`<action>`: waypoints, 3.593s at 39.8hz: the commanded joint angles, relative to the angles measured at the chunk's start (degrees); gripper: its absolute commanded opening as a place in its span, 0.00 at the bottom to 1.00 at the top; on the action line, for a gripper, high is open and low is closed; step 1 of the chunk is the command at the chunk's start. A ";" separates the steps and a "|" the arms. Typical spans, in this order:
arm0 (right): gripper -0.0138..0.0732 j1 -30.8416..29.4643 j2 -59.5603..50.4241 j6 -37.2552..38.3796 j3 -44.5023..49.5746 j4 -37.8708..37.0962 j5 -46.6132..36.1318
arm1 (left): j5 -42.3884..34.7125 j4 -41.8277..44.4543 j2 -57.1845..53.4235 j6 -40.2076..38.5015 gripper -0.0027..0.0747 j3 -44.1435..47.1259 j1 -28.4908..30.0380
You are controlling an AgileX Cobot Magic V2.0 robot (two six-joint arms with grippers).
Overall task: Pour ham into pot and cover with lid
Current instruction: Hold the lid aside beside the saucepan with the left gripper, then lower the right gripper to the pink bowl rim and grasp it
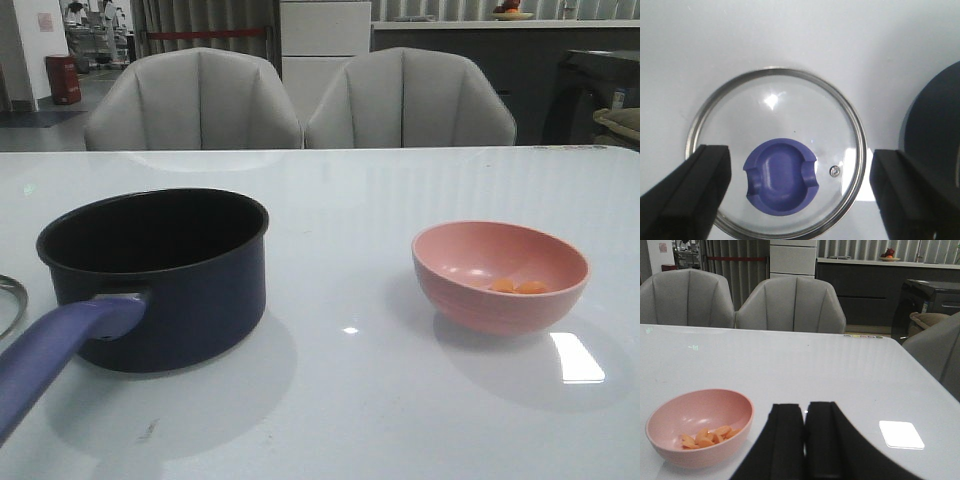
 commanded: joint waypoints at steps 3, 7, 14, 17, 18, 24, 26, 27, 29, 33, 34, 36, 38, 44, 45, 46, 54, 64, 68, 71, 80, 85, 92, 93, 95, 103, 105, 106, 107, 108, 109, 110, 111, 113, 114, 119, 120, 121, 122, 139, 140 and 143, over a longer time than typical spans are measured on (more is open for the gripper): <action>0.34 -0.30 -1.13 -0.04 0.47 -0.59 -4.36 | -6.97 -0.66 -11.94 0.02 0.82 4.37 -0.22; 0.34 -0.30 -1.13 -0.04 0.47 -0.59 -4.36 | -12.19 -0.87 -18.86 0.02 0.82 9.47 -0.45; 0.34 -0.30 -1.13 -0.04 0.47 -0.59 -4.36 | -24.85 -2.04 -32.77 0.02 0.82 20.80 -2.43; 0.34 -0.30 -1.13 -0.04 0.47 -0.59 -4.36 | -29.86 -1.81 -38.74 0.02 0.82 25.96 -4.53; 0.34 -0.30 -1.13 -0.04 0.47 -0.59 -4.36 | -31.75 -1.65 -41.17 0.02 0.82 27.82 -5.24; 0.34 -0.30 -1.13 -0.04 0.47 -0.59 -4.36 | -40.32 -0.33 -54.53 0.02 0.82 37.25 -10.65; 0.34 -0.30 -1.13 -0.04 0.47 -0.59 -4.36 | -42.74 -0.23 -58.92 0.02 0.82 40.17 -12.16; 0.34 -0.30 -1.13 -0.04 0.47 -0.59 -4.36 | -44.01 0.22 -61.37 0.02 0.82 41.74 -12.74; 0.34 -0.30 -1.13 -0.04 0.47 -0.59 -4.36 | -45.89 0.94 -65.38 0.02 0.82 44.33 -13.97; 0.34 -0.30 -1.13 -0.04 0.47 -0.59 -4.44 | -48.57 0.94 -72.72 0.02 0.82 49.02 -16.07; 0.34 -0.30 -1.13 -0.04 0.47 -0.59 -4.50 | -49.06 0.94 -74.42 0.02 0.82 50.15 -16.58; 0.34 -0.30 -1.13 -0.04 0.47 -0.59 -4.91 | -50.03 0.94 -77.14 0.02 0.82 51.94 -17.40; 0.34 -0.30 -1.13 -0.04 0.47 -0.59 -6.09 | -51.11 0.94 -79.44 0.02 0.82 53.59 -18.04; 0.34 -0.30 -1.13 -0.22 0.43 -0.59 -15.62 | -51.34 1.05 -84.32 0.02 0.82 57.20 -19.43; 0.34 -0.30 -1.13 -0.16 0.37 -0.59 -17.10 | -51.25 1.05 -84.83 0.02 0.82 57.69 -19.57; 0.34 -0.30 -1.13 0.05 0.23 -0.35 -19.04 | -51.35 1.05 -85.17 0.02 0.82 58.03 -19.74; 0.34 -0.13 0.75 3.94 -8.63 1.10 -12.59 | -55.56 1.05 -86.29 0.02 0.82 59.34 -21.31; 0.34 -0.13 14.20 4.01 -22.67 1.73 8.11 | -55.56 1.05 -86.29 0.02 0.82 59.34 -21.77; 0.34 -0.13 17.14 4.01 -22.85 1.73 6.91 | -55.56 1.05 -86.29 0.02 0.82 59.34 -21.77; 0.34 -0.13 19.28 4.44 -22.90 2.56 5.81 | -55.56 1.05 -86.29 0.02 0.82 59.34 -21.77; 0.46 2.40 30.76 4.44 -25.40 2.82 5.84 | -55.23 1.05 -86.29 0.02 0.82 59.34 -21.77; 0.63 4.54 40.80 4.44 -29.66 4.18 7.41 | -55.23 1.05 -86.29 0.02 0.82 59.34 -21.77; 0.64 8.67 55.95 4.44 -38.54 5.93 13.99 | -54.27 1.05 -86.29 0.02 0.82 59.34 -21.77; 0.64 9.13 57.80 4.44 -39.74 6.00 14.85 | -54.27 1.05 -86.29 0.02 0.82 59.34 -21.77; 0.64 9.99 61.97 4.44 -43.04 6.04 17.04 | -54.27 1.05 -86.29 0.02 0.82 59.34 -21.77; 0.64 8.83 78.91 4.44 -54.10 6.21 25.22 | -54.14 1.05 -86.29 0.02 0.82 59.34 -21.77; 0.64 8.29 82.55 4.44 -56.77 6.60 27.26 | -54.14 1.05 -86.29 0.02 0.82 59.34 -21.77; 0.64 8.03 84.45 4.44 -58.27 6.60 28.53 | -54.14 1.05 -86.29 0.02 0.82 59.34 -21.77; 0.64 7.89 85.79 4.44 -59.35 6.65 29.49 | -54.14 1.05 -86.29 0.02 0.82 59.34 -21.77; 0.64 7.89 87.49 4.44 -60.76 6.65 30.74 | -54.14 1.05 -86.29 0.02 0.82 59.34 -21.77; 0.64 7.89 88.68 4.38 -62.08 6.65 31.65 | -54.14 1.05 -86.29 0.02 0.82 59.34 -21.77; 0.64 7.89 90.17 4.33 -62.99 6.65 32.72 | -54.14 1.05 -86.29 0.02 0.82 59.34 -21.77; 0.64 7.89 91.22 4.25 -64.07 6.65 33.35 | -54.14 1.05 -86.29 0.02 0.82 59.34 -21.77; 0.64 7.89 93.77 4.25 -65.75 6.65 34.48 | -54.14 1.05 -86.29 0.02 0.82 59.34 -21.77; 0.64 7.89 94.68 4.24 -66.38 6.65 34.65 | -54.14 1.05 -86.29 0.02 0.82 59.34 -21.77; 0.64 7.89 99.39 4.24 -69.19 6.65 34.87 | -54.14 1.05 -86.29 0.02 0.82 59.34 -21.77; 0.64 7.89 100.06 4.24 -69.63 6.71 35.05 | -54.14 1.05 -86.29 0.02 0.82 59.34 -21.77; 0.63 7.89 100.73 4.24 -70.15 6.71 35.27 | -54.14 1.05 -86.29 0.02 0.82 59.34 -21.77; 0.61 7.89 101.54 4.24 -70.59 6.78 35.68 | -54.04 1.05 -86.29 0.02 0.82 59.34 -21.77; 0.31 7.89 104.46 2.32 -74.46 5.54 38.31 | -53.72 1.05 -86.29 0.02 0.82 59.34 -21.77; 0.31 7.89 104.40 2.32 -74.67 6.08 38.51 | -53.72 1.05 -86.29 0.02 0.82 59.34 -21.77; 0.31 7.89 104.25 2.02 -76.09 6.22 39.72 | -53.72 1.05 -86.29 0.02 0.82 59.34 -21.77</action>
